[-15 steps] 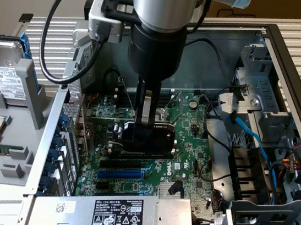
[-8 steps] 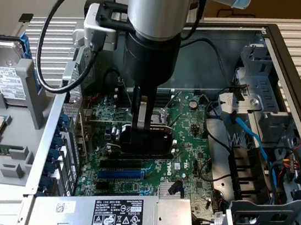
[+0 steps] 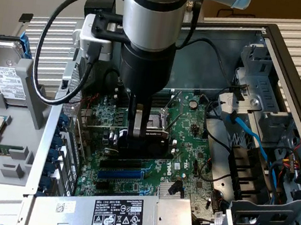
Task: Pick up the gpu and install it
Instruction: 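Pick up the gpu and move the gpu toward the slot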
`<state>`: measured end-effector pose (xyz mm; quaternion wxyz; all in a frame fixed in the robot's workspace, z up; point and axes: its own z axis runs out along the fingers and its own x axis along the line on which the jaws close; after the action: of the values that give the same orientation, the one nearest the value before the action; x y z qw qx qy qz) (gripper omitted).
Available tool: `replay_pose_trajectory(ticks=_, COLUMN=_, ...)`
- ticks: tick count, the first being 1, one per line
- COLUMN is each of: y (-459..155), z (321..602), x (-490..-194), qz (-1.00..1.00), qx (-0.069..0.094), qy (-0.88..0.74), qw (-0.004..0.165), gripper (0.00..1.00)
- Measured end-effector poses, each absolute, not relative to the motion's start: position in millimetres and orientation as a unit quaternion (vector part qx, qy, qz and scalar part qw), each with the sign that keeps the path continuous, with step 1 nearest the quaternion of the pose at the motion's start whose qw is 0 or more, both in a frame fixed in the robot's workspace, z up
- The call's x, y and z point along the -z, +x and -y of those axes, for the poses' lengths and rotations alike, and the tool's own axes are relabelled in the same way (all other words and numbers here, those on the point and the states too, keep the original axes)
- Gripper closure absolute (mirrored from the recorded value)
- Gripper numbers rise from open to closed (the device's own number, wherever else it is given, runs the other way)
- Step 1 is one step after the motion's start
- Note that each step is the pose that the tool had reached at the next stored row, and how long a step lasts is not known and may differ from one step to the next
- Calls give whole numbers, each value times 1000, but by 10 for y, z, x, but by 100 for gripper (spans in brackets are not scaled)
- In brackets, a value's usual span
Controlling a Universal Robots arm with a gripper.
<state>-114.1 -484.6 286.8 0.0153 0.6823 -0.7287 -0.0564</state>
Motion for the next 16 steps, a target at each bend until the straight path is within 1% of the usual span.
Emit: replay_pose_trajectory(ticks=16, y=-1174, z=4890, x=-2835, qz=729, qx=56, qy=682, qw=15, gripper=73)
